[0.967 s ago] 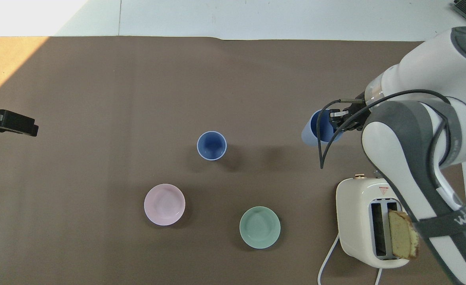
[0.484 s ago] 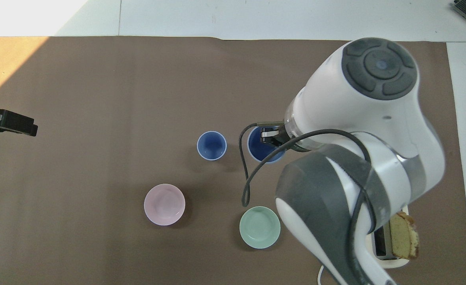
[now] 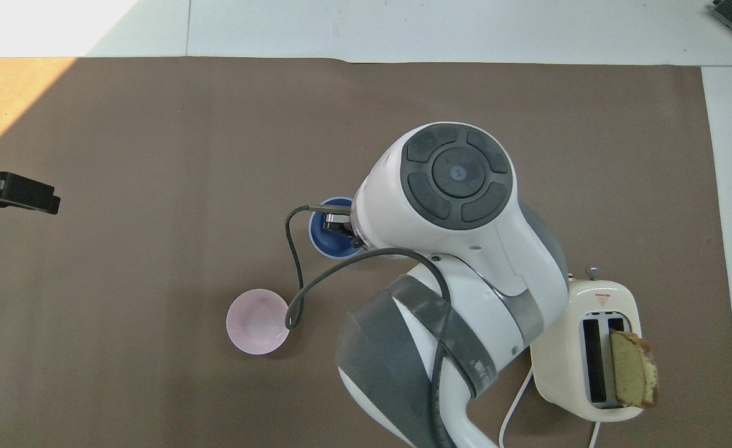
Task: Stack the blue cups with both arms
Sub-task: 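Carry the cup with the right gripper and lower it into the center cup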
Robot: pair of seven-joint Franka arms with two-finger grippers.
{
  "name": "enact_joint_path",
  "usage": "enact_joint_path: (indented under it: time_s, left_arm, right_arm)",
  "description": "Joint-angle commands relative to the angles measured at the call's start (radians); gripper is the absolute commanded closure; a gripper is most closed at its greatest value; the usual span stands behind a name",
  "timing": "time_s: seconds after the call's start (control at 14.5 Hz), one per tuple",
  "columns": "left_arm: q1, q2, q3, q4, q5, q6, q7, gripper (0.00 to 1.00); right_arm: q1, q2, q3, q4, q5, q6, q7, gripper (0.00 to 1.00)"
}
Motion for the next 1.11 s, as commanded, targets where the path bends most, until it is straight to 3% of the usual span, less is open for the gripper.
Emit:
enact_joint_path:
  time_s: [0.0, 0.21, 1.04]
  left_arm:
    - [0.011, 0.007, -0.011, 0.008, 0.016, 0.005, 0.001, 0.00]
    - [0.011, 0.007, -0.011, 0.008, 0.014, 0.005, 0.001, 0.00]
    - [0.011, 0.007, -0.011, 0.008, 0.013, 0.007, 0.001, 0.00]
  right_arm:
    - [0.007, 0.050, 0.003, 0.012, -0.026, 0.034, 0.021, 1.00]
    - [0.010, 0.070, 0.002, 0.007, -0.024, 0.096, 0.021, 1.00]
    - [-0.001, 0.111, 0.002, -0.074, -0.027, 0.151, 0.021, 1.00]
